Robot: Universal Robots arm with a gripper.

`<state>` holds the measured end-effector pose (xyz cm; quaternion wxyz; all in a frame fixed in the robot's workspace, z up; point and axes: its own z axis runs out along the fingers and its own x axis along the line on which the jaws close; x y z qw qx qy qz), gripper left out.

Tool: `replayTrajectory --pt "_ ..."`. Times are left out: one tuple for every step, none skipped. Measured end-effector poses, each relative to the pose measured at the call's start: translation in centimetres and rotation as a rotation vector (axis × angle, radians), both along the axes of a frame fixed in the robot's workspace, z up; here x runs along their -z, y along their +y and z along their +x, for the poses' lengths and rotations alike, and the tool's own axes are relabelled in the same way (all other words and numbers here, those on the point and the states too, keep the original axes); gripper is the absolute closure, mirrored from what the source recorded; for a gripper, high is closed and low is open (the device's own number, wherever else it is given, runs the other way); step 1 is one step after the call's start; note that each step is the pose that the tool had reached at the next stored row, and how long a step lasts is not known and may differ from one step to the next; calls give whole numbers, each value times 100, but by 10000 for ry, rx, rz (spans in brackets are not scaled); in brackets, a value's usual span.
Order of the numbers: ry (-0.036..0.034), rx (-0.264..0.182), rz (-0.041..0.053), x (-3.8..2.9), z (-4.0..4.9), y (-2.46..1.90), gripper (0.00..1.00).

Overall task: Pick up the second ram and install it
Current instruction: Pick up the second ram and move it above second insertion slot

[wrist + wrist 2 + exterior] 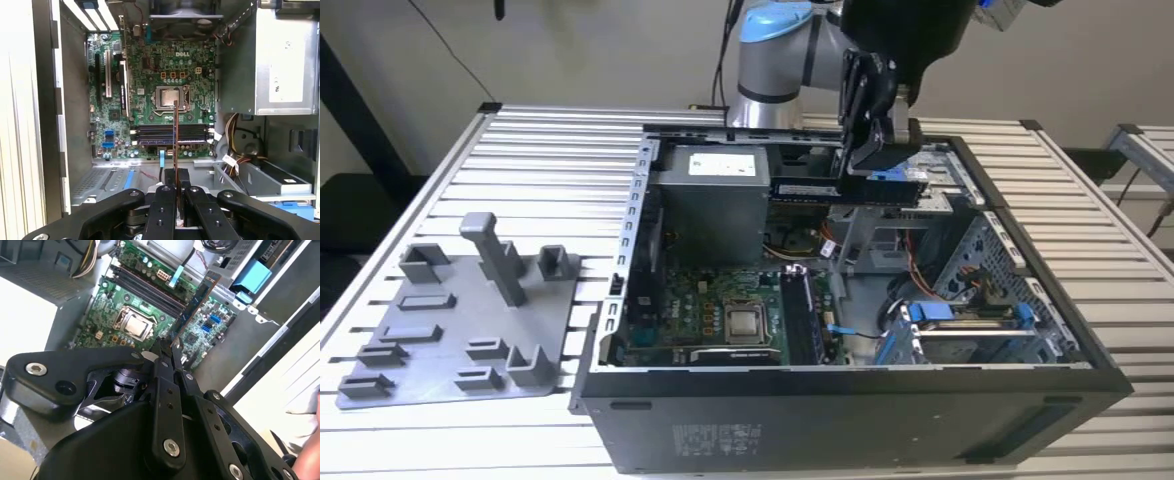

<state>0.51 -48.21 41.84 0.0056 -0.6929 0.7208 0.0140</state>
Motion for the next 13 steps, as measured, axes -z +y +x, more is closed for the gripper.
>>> replayTrajectory --pt "0 1 -1 0 0 29 86" --pt "0 1 -2 0 0 59 86" --pt "-1 0 -2 0 0 90 86" --pt "-1 1 0 1 0 121 86" --pt "0 1 -1 1 0 152 86" --pt "0 0 0 1 0 184 86" --pt "0 0 -1 1 0 215 86" --pt "0 0 -2 1 0 247 86" --pt "0 0 -1 2 0 280 86" --pt "0 0 -1 2 0 311 86" --pt "0 0 -1 2 0 341 86" --pt "0 0 -1 2 0 371 86" --pt "0 0 0 3 0 400 86"
